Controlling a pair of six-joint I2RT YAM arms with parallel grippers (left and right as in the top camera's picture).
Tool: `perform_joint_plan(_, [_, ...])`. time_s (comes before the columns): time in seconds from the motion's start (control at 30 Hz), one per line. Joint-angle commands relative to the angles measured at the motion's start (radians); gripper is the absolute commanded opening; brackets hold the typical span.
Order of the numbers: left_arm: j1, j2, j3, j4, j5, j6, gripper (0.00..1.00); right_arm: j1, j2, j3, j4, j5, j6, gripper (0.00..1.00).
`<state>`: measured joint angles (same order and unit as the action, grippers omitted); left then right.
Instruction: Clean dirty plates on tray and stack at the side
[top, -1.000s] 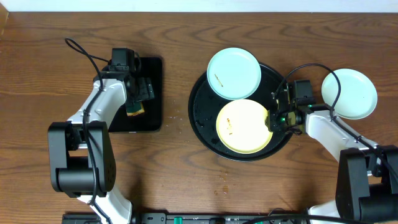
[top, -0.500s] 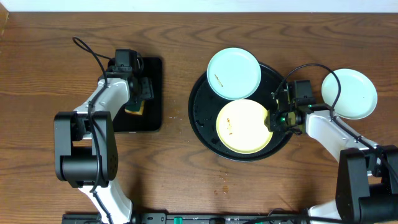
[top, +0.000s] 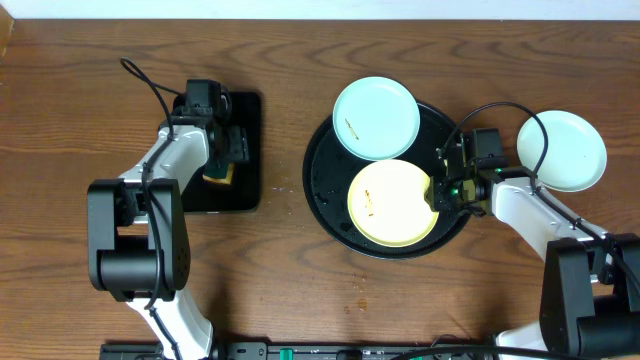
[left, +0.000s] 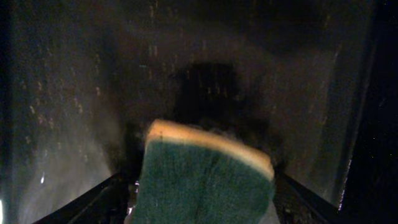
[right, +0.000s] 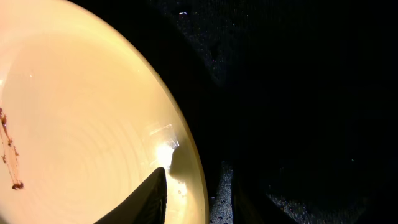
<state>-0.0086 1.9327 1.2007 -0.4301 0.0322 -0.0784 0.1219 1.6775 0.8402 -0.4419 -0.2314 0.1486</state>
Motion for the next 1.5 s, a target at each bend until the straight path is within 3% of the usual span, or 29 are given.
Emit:
perform_joint_plan(0.0, [-0.003,-0.016,-0.005,-0.057,0.002,0.006,0.75,0.016,0.022,-0.027,0.008,0.028,0.004,0.33])
perform_joint_plan(0.3, [-0.003,-0.018,-0.005,-0.278,0.002,-0.012,0.75,0.016,0.022,-0.027,0.009,0.028,0.004,0.34])
perform_joint_plan(0.33, [-0.003,-0.018,-0.005,-0.276,0.002,-0.012,0.71,0.016,0.022,-0.027,0.009,0.028,0.004,0.34])
perform_joint_plan(0.4, [-0.003,-0.018,-0.005,-0.259,0.002,-0.011,0.42,0.016,0.022,-0.027,0.010,0.028,0.004,0.34])
perform_joint_plan(0.43, [-0.003,-0.018,-0.005,-0.247,0.002,-0.011,0.33,0.016,0.022,-0.027,0.010,0.028,0.004,0.34])
perform_joint_plan(0.5, [-0.003,-0.018,-0.005,-0.223,0.002,-0.011,0.20,0.016,0.022,-0.027,0.009,0.028,0.004,0.34])
perform_joint_plan(0.57, [-0.003,-0.018,-0.005,-0.208,0.002,-0.011,0.14,0.016,0.022,-0.027,0.009,0.028,0.004,0.34])
perform_joint_plan(0.6, [-0.003,-0.018,-0.005,-0.206,0.002,-0.011,0.15,0.016,0.022,-0.027,0.009,0.028,0.004,0.34])
perform_joint_plan(0.63, [-0.003,-0.018,-0.005,-0.207,0.002,-0.011,0.23,0.016,0.023,-0.027,0.009,0.028,0.004,0.34])
perform_joint_plan(0.67, [-0.003,-0.019,-0.003,-0.210,0.002,-0.011,0.41,0.016,0.022,-0.027,0.009,0.028,0.004,0.35])
perform_joint_plan(0.7, [-0.003,-0.019,0.000,-0.219,0.002,-0.011,0.67,0.016,0.022,-0.027,0.009,0.028,0.004,0.34])
perform_joint_plan(0.73, [-0.003,-0.020,0.008,-0.233,0.002,-0.011,0.76,0.016,0.022,-0.027,0.009,0.028,0.004,0.35])
perform_joint_plan(0.87, [-0.003,-0.034,0.048,-0.261,0.001,-0.011,0.80,0.016,0.022,-0.027,0.010,0.028,0.004,0.35])
perform_joint_plan(1.23, [-0.003,-0.005,-0.011,-0.005,0.002,-0.008,0.80,0.016,0.022,-0.027,0.009,0.028,0.004,0.37])
perform_joint_plan(1.27, [-0.003,0.002,-0.012,0.001,0.002,-0.008,0.75,0.016,0.022,-0.027,0.009,0.028,0.004,0.37])
perform_joint_plan(1.4, [-0.003,0.008,-0.012,0.013,0.002,-0.008,0.39,0.016,0.023,-0.027,0.012,0.029,0.004,0.41])
perform_joint_plan(1.47, [-0.003,0.008,-0.012,0.010,0.002,-0.008,0.28,0.016,0.023,-0.027,0.014,0.029,0.003,0.61])
